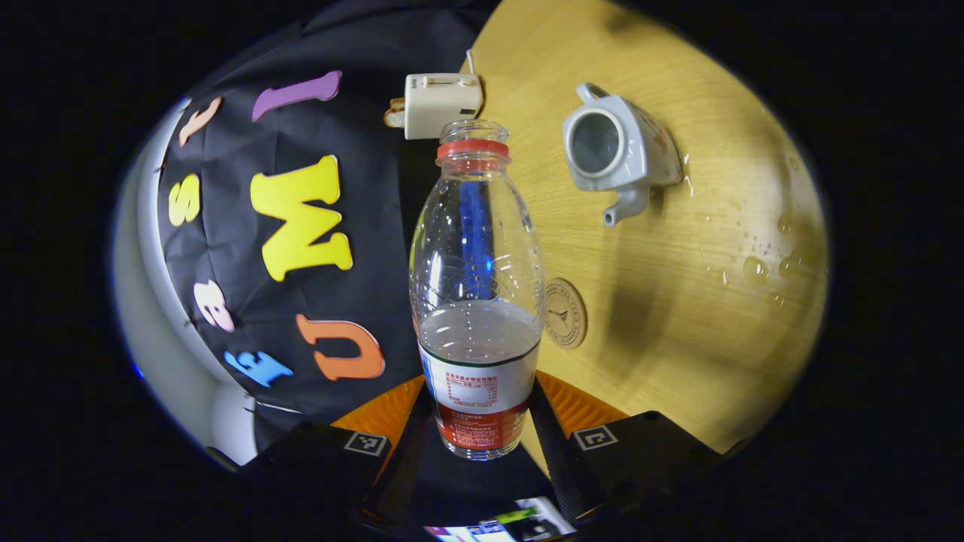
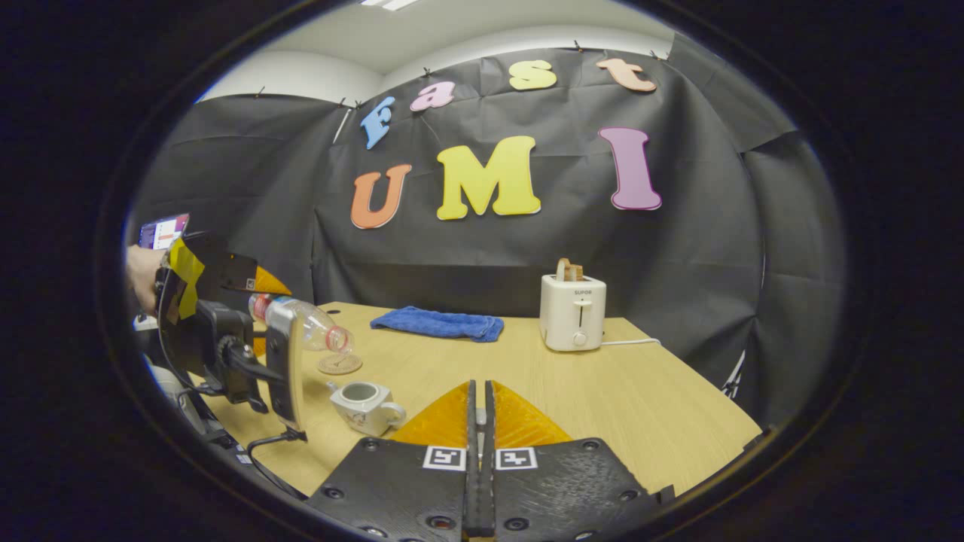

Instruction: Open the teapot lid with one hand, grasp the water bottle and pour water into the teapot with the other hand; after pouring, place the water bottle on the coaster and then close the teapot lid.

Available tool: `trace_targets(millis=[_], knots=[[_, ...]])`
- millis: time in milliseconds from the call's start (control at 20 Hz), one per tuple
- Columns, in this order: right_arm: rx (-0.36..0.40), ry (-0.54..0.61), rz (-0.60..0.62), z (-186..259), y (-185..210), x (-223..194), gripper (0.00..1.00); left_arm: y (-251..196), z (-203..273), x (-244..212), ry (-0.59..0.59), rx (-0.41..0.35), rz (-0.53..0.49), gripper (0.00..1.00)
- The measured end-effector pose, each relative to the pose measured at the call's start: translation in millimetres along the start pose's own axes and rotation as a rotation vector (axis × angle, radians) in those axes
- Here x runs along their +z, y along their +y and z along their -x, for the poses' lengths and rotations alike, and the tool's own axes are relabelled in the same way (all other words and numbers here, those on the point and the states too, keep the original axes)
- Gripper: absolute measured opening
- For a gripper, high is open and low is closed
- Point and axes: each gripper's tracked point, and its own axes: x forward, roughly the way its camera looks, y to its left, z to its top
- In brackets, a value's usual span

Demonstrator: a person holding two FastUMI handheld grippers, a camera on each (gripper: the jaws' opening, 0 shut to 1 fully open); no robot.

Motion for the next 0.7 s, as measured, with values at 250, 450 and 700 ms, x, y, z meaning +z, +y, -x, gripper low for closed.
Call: trace_targets(millis=[250, 450, 700], knots=[[0.0, -0.017, -0.02, 3.1, 2.1, 11.5, 0.0, -35.0, 4.8, -12.3, -0.053, -0.091, 0.449, 0.75], [0.009, -0.042, 0.0, 4.4, 11.0, 24.7, 0.0, -44.8, 12.6, -23.9, -0.068, -0.102, 0.732, 0.75], [0.024, -0.037, 0.007, 1.4, 25.6, 26.0, 0.0, -24.8, 11.7, -16.6, -0.159, -0.153, 1.177, 0.75]])
